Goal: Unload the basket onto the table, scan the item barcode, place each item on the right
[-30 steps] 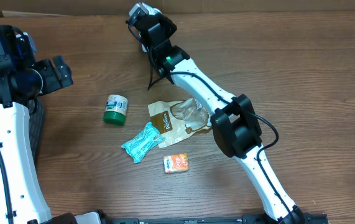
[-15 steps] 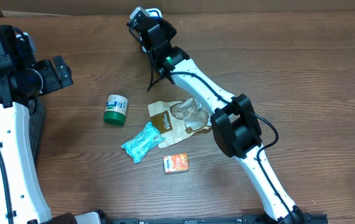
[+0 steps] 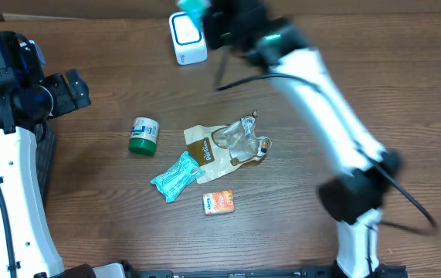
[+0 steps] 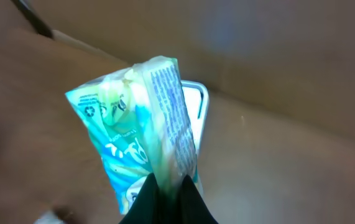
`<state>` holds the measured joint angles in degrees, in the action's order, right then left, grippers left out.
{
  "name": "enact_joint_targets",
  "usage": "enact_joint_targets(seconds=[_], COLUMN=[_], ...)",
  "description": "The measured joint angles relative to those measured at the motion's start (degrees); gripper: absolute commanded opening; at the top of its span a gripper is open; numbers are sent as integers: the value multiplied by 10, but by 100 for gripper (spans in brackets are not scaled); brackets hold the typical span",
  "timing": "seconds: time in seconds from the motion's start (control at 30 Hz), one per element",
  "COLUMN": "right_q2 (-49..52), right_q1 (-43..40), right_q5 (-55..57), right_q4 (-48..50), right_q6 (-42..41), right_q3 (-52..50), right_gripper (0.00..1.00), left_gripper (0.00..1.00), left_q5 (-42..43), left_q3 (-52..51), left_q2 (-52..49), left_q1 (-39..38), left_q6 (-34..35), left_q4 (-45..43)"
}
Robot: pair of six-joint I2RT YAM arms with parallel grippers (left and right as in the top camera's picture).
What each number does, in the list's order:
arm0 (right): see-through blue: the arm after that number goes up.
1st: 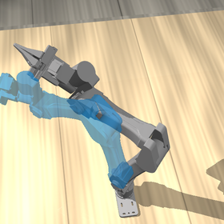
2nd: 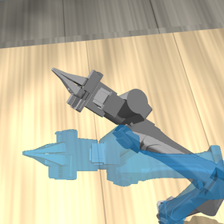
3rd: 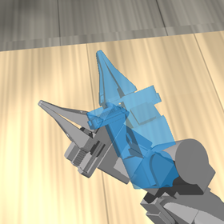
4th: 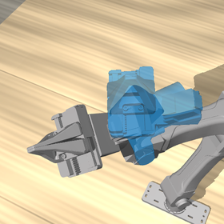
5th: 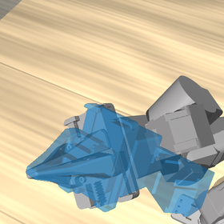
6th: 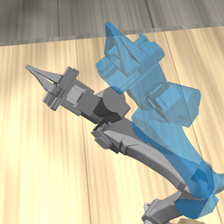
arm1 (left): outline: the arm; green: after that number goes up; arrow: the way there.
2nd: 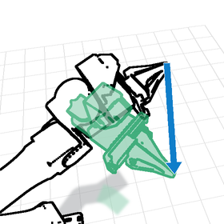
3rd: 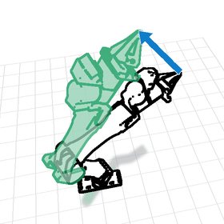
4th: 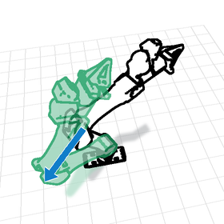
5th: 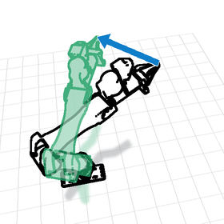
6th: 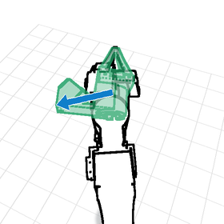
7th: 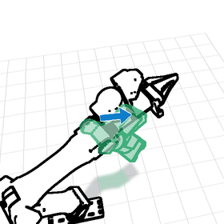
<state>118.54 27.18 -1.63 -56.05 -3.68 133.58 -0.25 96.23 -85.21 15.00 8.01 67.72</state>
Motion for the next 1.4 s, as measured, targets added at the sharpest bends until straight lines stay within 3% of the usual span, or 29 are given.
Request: enact_joint_targets(seconds=[0.27, 0.43, 0.77, 1.17, 1.23, 1.3, 1.33, 1.4], right_q2=[-95, -88, -84, -81, -81, -81, -81, -81], right_q1=[-155, -244, -407, -502, -510, -513, -513, -512], right_q5=[-125, -149, -155, -155, -155, -149, -146, -144], right_q4=[-294, -350, -274, -103, -89, -84, -83, -83], right_q6=[-71, -81, -86, -116, -122, -128, -129, -127], right_q3=[8, -25, -261, -503, -520, -529, -530, -530], right_gripper=[4, 4, 4, 4, 12, 35, 41, 43], left_gripper=[99, 100, 100, 100, 100, 100, 100, 100], left_q5=[0, 0, 0, 0, 0, 0, 0, 0], left_q3=[0, 0, 0, 0, 0, 0, 0, 0], left_q2=[0, 0, 0, 0, 0, 0, 0, 0], left_q1=[0, 0, 0, 0, 0, 0, 0, 0], left_q6=[0, 0, 0, 0, 0, 0, 0, 0], left_q4=[0, 0, 0, 0, 0, 0, 0, 0])
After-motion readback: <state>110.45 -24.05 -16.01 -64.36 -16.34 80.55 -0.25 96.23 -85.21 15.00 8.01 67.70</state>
